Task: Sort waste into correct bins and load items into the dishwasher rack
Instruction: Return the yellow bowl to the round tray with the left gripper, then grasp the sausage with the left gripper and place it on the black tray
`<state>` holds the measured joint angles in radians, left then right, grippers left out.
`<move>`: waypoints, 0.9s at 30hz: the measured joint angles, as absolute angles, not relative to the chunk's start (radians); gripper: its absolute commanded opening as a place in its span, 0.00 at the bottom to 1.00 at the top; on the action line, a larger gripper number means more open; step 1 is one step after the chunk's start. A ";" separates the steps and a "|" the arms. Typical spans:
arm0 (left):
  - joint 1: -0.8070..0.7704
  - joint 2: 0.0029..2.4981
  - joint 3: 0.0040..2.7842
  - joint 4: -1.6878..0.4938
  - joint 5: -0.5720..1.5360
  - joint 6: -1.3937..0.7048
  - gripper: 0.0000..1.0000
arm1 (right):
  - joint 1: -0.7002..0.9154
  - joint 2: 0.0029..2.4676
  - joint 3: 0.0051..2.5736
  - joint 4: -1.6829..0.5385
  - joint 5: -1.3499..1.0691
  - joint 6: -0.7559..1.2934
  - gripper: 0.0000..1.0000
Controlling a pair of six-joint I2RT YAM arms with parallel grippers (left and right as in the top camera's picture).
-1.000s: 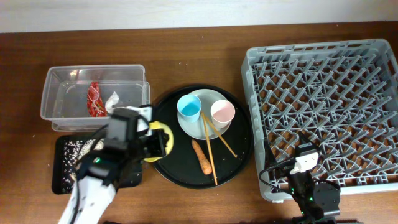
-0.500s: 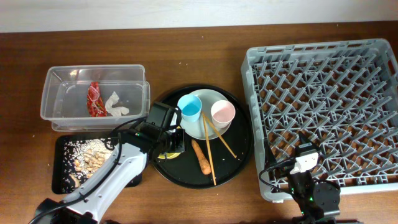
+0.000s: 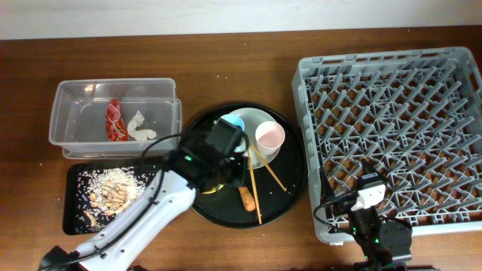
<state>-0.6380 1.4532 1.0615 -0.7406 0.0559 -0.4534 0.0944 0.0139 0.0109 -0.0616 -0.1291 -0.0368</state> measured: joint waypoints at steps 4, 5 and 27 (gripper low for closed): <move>-0.714 1.453 1.062 -0.662 0.056 -0.475 0.42 | 0.094 0.014 0.011 -0.062 -0.129 -0.038 0.98; -0.724 1.453 1.062 -0.663 0.054 -0.502 0.36 | 0.094 0.014 0.011 -0.062 -0.129 -0.037 0.98; -0.901 1.739 1.065 -0.742 -0.178 -1.079 0.41 | 0.094 0.014 0.011 -0.062 -0.129 -0.038 0.98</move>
